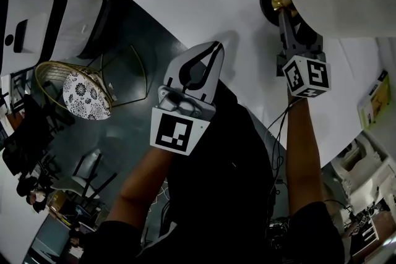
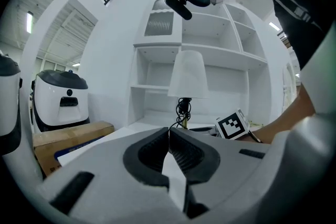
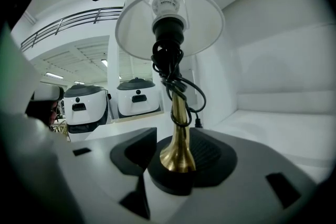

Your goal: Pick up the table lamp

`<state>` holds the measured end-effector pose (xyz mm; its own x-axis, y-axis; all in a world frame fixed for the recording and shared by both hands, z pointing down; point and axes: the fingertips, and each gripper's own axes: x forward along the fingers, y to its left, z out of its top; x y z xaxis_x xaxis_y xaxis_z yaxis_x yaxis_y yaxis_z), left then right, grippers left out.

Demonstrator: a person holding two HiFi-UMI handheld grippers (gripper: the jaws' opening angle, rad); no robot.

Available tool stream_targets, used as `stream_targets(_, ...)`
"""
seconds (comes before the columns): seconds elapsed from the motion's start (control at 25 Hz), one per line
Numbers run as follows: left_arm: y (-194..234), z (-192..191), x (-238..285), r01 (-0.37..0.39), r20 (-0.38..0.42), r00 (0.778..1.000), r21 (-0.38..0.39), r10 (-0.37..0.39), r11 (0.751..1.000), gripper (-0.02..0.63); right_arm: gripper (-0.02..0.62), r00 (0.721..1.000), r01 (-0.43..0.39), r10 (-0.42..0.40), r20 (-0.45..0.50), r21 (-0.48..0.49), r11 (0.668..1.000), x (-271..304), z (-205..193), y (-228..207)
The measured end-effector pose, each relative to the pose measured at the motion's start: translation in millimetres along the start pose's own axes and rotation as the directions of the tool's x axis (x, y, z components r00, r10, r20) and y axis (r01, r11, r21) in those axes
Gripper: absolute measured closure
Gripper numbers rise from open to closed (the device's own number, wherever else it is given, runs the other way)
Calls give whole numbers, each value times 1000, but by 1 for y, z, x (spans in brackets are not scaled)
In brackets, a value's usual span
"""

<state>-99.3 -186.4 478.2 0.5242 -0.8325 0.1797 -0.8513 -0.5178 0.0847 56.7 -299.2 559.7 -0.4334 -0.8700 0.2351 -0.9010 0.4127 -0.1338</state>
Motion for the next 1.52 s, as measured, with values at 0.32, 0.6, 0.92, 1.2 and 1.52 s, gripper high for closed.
stream_targets(0.32, -9, -4, 1, 38, -40, 998, 19, -37, 999, 588, 422, 999, 36, -36, -13, -2, 999, 21, 0, -10)
stream_targets(0.6, -16, -5, 9, 53, -47, 998, 24, -52, 998, 588, 422, 996, 61, -66, -66, -79, 995, 32, -5, -15)
stream_targets(0.92, -22, -2, 10, 66, -62, 996, 29, -64, 997, 588, 423, 993, 70, -75, -95, -54, 996, 31, 1, -11)
stream_targets(1.2, -25, 0, 12, 78, -70, 995, 42, -75, 996, 588, 423, 993, 93, -100, -58, -116, 989, 29, 10, -13)
stream_targets(1.52, -30, 0, 20, 90, -85, 993, 43, -86, 995, 588, 430, 991, 78, -93, -97, -141, 987, 44, 4, -13)
